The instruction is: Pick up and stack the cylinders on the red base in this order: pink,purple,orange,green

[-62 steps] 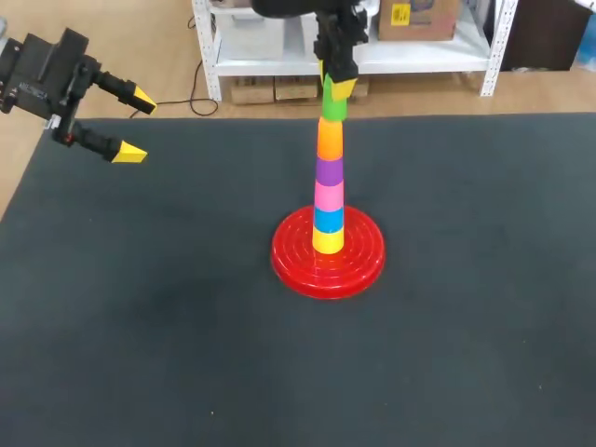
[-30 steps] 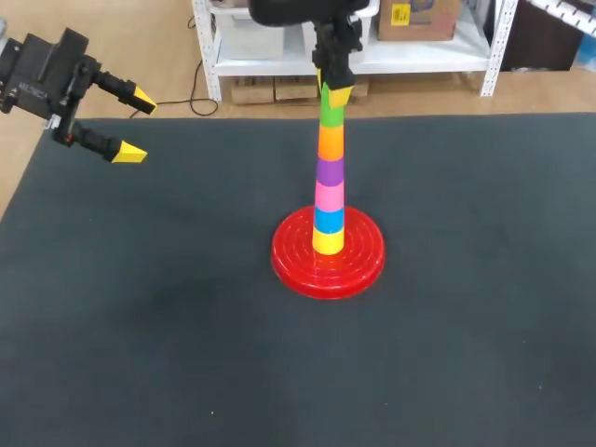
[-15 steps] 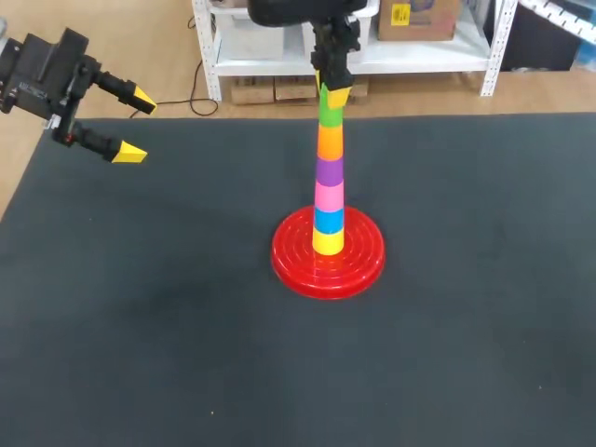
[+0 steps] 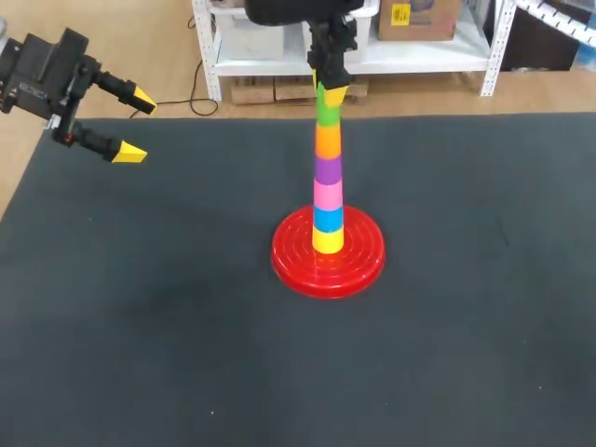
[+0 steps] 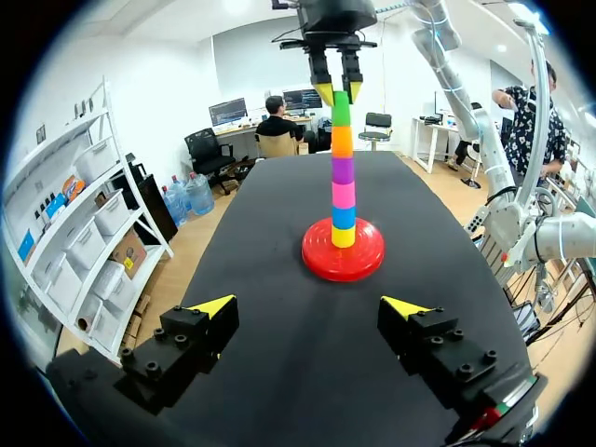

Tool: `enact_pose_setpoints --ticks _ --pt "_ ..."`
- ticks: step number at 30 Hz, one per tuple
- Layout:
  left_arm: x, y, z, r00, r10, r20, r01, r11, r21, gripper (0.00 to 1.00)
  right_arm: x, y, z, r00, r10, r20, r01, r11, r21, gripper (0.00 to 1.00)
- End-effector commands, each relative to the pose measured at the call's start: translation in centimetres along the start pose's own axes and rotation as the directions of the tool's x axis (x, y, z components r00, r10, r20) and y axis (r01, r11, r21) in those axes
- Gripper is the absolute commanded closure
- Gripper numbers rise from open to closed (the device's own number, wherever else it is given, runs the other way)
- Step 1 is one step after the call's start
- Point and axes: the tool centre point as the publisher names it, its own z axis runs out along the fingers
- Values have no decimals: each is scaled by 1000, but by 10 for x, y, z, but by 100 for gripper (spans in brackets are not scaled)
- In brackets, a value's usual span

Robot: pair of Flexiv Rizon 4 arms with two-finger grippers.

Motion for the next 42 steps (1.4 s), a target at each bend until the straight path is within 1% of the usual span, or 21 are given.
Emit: enact_pose_setpoints --ticks 1,4,8,15,26,42 --pt "1 0 0 1000 1 0 -1 1000 1 0 1 6 -5 1000 -4 10 4 1000 15 100" --pt "1 0 0 1000 1 0 -1 1000 1 0 1 5 -6 1000 -5 10 5 1000 16 100" --pt "1 0 0 1000 1 0 -1 1000 1 0 1 5 5 1000 -3 10 3 1000 -15 100" --pt "1 0 0 1000 1 0 -1 1000 1 0 4 0 13 1000 13 19 -12 1000 -26 100" --pt "1 0 0 1000 1 0 -1 1000 1 0 1 -2 -5 1000 2 28 -3 1000 27 100" --pt "1 0 0 1000 1 0 -1 1000 1 0 0 -16 1 1000 10 16 -11 1000 19 100"
